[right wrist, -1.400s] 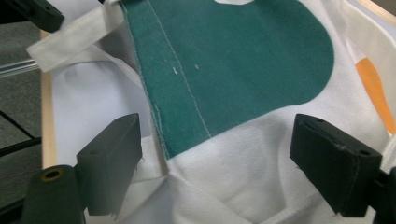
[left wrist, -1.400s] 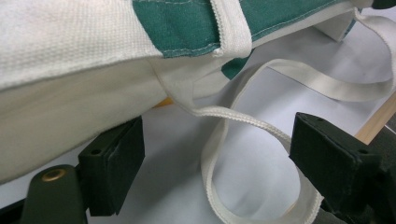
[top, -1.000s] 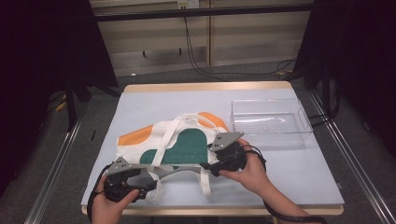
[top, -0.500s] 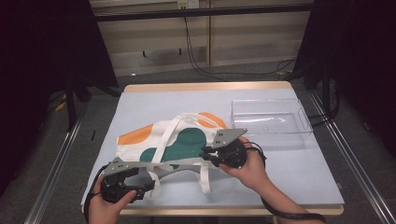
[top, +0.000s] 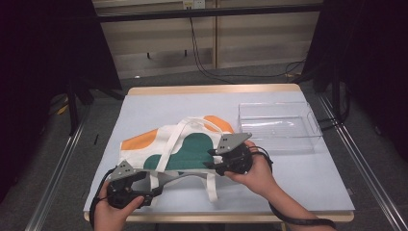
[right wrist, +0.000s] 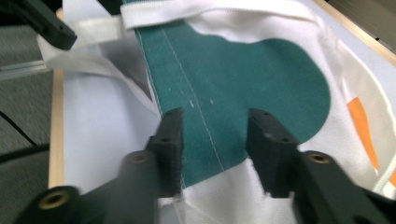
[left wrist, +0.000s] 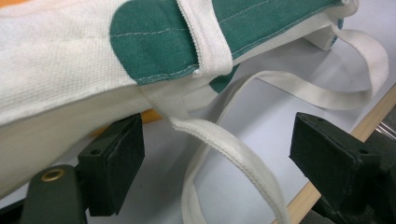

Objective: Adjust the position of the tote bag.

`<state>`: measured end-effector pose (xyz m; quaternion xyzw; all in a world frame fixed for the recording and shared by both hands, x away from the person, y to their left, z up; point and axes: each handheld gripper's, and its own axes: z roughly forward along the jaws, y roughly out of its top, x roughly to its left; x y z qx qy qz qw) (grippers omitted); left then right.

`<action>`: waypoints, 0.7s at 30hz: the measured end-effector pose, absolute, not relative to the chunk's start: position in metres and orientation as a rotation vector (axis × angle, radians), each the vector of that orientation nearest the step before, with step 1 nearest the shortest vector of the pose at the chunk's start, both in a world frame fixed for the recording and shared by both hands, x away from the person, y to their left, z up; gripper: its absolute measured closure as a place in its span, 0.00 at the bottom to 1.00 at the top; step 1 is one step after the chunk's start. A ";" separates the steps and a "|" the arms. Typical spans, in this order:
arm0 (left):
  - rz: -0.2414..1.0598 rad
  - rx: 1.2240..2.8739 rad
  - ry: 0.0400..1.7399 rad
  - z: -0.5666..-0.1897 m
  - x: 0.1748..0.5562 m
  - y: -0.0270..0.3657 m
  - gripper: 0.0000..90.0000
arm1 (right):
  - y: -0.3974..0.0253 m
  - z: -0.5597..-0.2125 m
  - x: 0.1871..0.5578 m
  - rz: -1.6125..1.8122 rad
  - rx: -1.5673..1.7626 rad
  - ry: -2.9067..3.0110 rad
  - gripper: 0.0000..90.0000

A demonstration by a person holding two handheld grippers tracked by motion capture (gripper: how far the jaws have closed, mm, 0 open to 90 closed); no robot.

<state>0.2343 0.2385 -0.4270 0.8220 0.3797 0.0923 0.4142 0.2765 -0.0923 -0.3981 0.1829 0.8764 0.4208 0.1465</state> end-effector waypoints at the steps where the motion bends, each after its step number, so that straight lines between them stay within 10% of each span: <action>1: 0.226 2.064 0.953 -0.428 0.235 0.238 0.20 | -0.091 -0.400 0.276 1.206 0.530 2.522 0.50; 7: 0.217 2.077 0.940 -0.429 0.237 0.235 0.20 | -0.087 -0.411 0.277 1.164 0.557 2.520 0.27; 21: 0.209 2.082 0.952 -0.434 0.239 0.235 0.20 | -0.088 -0.411 0.284 1.176 0.616 2.553 0.33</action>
